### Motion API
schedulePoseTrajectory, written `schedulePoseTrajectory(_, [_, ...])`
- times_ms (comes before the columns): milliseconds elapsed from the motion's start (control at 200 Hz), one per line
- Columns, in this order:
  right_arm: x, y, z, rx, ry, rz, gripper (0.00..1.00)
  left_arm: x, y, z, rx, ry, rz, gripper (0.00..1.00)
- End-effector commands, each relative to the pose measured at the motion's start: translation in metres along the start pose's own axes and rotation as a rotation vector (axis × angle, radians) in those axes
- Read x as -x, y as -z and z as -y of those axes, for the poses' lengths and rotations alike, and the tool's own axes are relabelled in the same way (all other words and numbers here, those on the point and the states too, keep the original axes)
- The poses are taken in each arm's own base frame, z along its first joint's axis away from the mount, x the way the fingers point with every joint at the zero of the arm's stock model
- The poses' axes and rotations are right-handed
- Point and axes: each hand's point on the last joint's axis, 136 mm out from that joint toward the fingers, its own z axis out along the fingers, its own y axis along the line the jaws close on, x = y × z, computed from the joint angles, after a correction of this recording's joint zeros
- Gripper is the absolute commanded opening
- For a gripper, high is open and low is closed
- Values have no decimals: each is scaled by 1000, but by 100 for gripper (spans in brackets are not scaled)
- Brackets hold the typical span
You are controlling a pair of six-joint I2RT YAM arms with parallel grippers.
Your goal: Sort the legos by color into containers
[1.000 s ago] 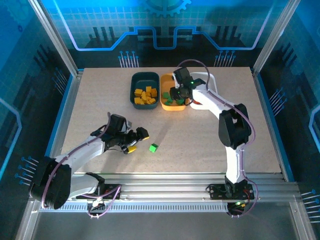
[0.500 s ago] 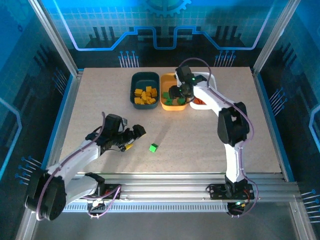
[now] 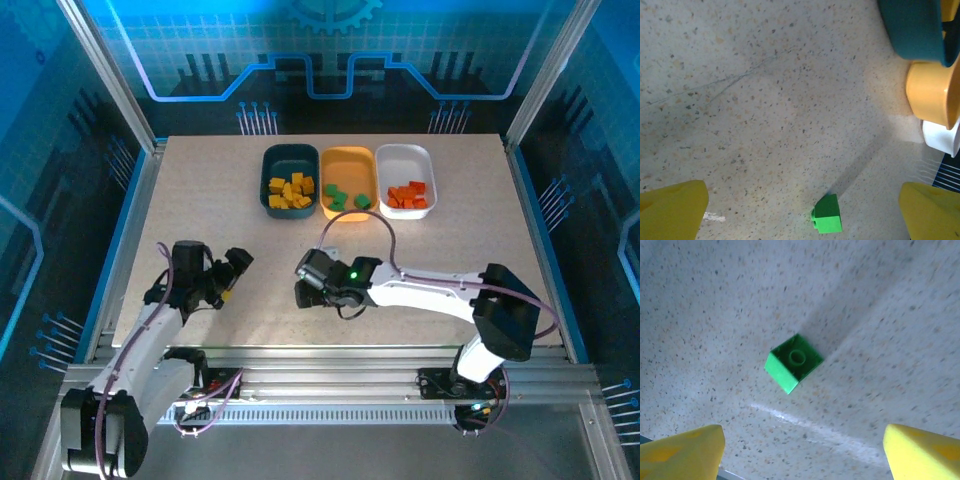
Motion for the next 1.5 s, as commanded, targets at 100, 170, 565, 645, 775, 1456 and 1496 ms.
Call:
schedulePoseTrajectory(100, [-10,-35,-23,20,-91,-21,85,-12,-4,-10,3,11,-57,99])
schedulePoseTrajectory(170, [-11,-46,-31,36,-83,-47,84,-13,-2,-11,4,1,-55,99])
schedulePoseTrajectory(565, [8,-81,-48,18,-20,-62,81,-8,8,-10,10,-35,-25,99])
schedulePoseTrajectory(645, [12,-86,-46,-16,6,-57,81,-8,8,-10,11,-33,-25,99])
schedulePoseTrajectory(775, [13,-94,-36,-73,24,-52,80,-6,9,-11,16,-38,-22,99])
schedulePoseTrajectory(1456, [40,-119,-19,-234,43,37,69,-4,7,-13,37,-48,-23,99])
schedulePoseTrajectory(1496, [43,-119,-21,-231,38,48,68,-4,7,-14,37,-48,-23,99])
